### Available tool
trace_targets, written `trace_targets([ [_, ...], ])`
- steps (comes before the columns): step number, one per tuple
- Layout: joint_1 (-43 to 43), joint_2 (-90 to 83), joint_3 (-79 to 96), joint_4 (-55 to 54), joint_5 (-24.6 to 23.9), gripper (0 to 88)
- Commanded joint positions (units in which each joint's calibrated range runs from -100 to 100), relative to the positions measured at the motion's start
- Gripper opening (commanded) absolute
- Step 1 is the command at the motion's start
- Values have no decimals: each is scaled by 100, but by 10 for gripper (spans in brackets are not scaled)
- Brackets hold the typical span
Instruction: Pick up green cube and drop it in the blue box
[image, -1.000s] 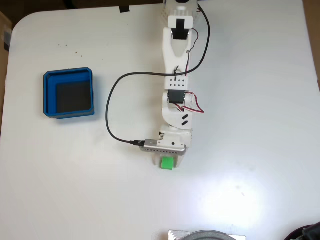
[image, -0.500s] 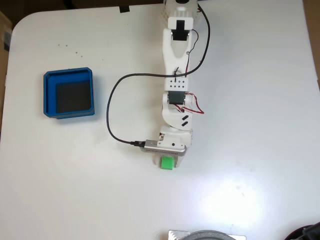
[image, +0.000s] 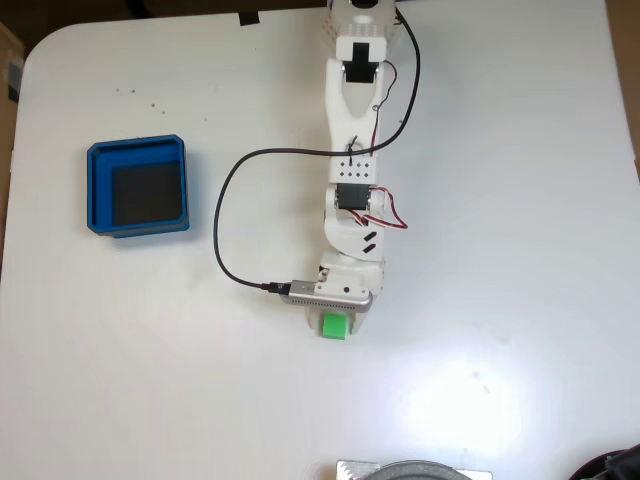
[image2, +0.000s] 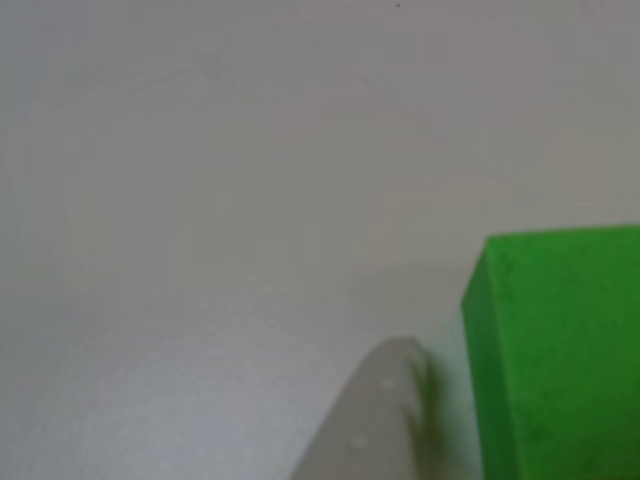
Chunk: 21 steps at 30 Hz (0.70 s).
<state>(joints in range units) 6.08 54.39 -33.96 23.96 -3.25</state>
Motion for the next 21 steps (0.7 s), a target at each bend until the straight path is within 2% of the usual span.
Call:
trace_targets([
  [1, 56, -104, -383, -133, 15, 274],
  [21, 232, -129, -374, -133, -29, 274],
])
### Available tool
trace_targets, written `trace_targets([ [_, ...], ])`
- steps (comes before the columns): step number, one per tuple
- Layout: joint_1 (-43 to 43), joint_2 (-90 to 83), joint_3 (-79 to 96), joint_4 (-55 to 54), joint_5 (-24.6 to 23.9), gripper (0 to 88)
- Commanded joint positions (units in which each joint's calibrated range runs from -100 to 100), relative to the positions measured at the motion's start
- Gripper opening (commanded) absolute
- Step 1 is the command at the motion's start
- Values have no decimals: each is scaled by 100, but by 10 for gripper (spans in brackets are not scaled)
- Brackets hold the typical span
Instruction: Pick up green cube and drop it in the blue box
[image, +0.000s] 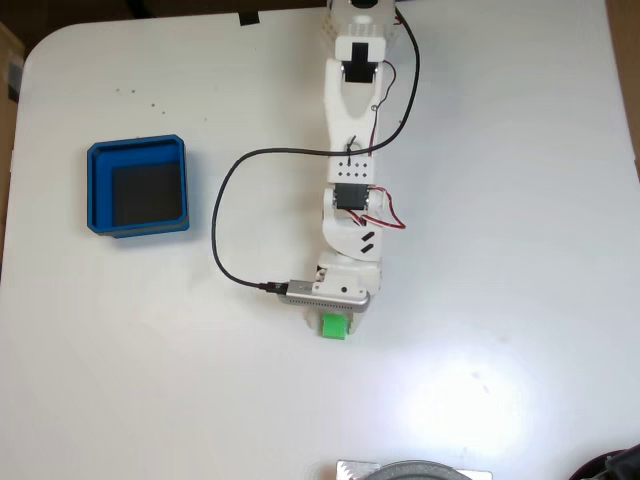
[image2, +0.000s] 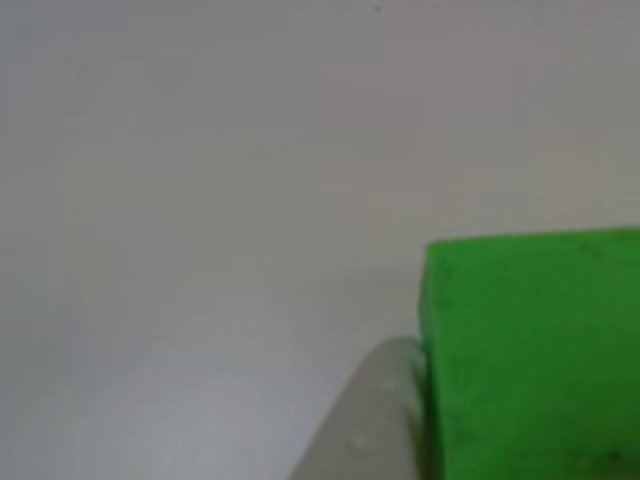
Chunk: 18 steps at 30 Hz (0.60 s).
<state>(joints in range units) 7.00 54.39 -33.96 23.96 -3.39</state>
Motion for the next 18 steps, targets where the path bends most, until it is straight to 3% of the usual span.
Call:
trace_targets([
  [1, 147, -129, -374, -133, -15, 274],
  [9, 132, -146, -401, -133, 5, 269],
  [18, 162, -146, -383, -133, -10, 100],
])
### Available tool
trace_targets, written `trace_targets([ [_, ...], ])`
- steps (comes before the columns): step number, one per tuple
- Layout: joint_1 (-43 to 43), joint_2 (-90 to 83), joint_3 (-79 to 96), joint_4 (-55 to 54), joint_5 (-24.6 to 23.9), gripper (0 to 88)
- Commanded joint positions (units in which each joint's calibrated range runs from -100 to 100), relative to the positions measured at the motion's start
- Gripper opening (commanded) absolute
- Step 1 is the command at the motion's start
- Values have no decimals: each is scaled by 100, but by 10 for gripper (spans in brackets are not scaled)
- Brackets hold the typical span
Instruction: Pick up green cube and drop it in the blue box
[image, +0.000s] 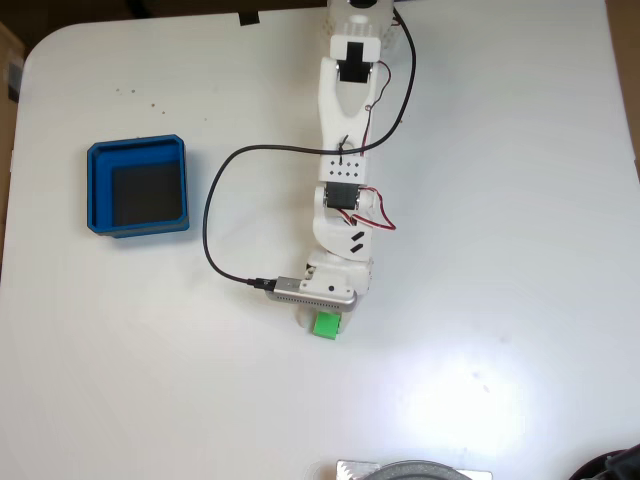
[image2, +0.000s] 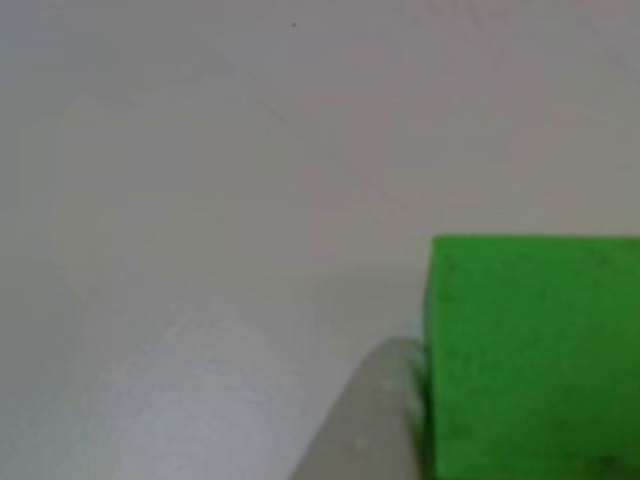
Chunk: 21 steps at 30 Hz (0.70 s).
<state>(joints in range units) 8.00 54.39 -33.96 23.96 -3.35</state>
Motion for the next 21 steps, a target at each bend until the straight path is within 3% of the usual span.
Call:
trace_targets([
  [1, 63, -146, -383, -133, -15, 88],
  [13, 70, -171, -374, -133, -20, 32],
  [21, 276, -1308, -15, -60, 15, 32],
])
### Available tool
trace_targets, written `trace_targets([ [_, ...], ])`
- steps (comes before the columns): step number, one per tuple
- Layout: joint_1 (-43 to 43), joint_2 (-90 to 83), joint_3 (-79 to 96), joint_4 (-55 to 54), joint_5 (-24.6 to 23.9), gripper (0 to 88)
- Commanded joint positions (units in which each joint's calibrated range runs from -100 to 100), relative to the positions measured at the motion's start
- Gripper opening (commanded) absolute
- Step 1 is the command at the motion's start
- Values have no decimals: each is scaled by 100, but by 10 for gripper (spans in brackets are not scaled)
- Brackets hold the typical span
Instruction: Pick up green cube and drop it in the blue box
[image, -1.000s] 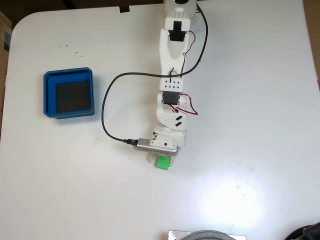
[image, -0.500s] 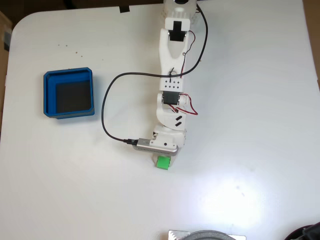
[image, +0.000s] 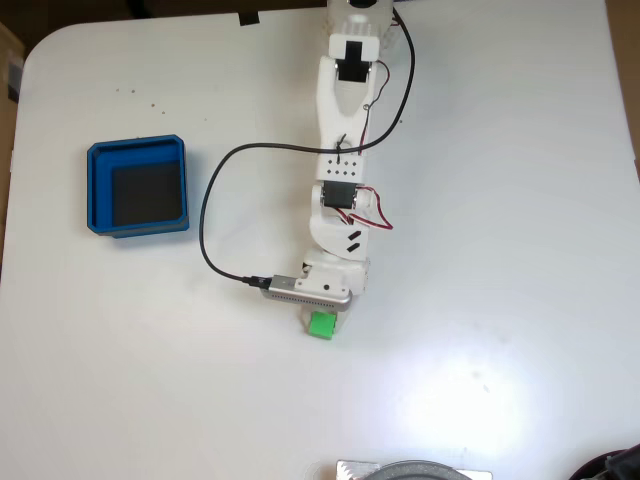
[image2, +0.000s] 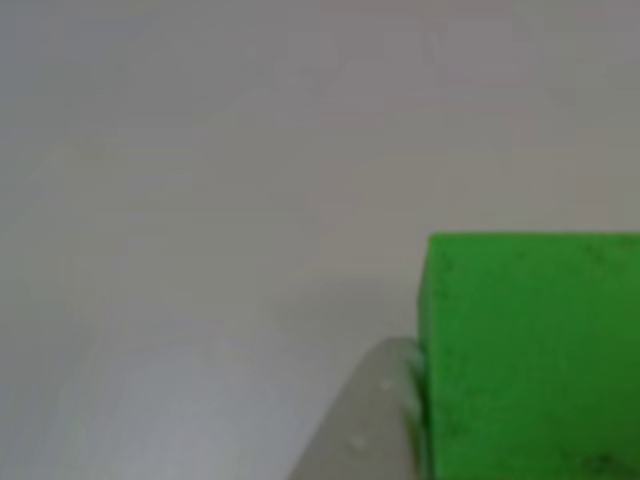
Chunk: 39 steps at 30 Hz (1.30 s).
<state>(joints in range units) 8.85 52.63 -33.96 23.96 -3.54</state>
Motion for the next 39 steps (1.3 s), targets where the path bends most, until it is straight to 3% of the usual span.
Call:
trace_targets([
  [1, 191, -1317, 75, -60, 34, 32],
  [21, 184, -5238, 3944, -60, 10, 32],
  [39, 168, -6726, 4491, -60, 10, 33],
])
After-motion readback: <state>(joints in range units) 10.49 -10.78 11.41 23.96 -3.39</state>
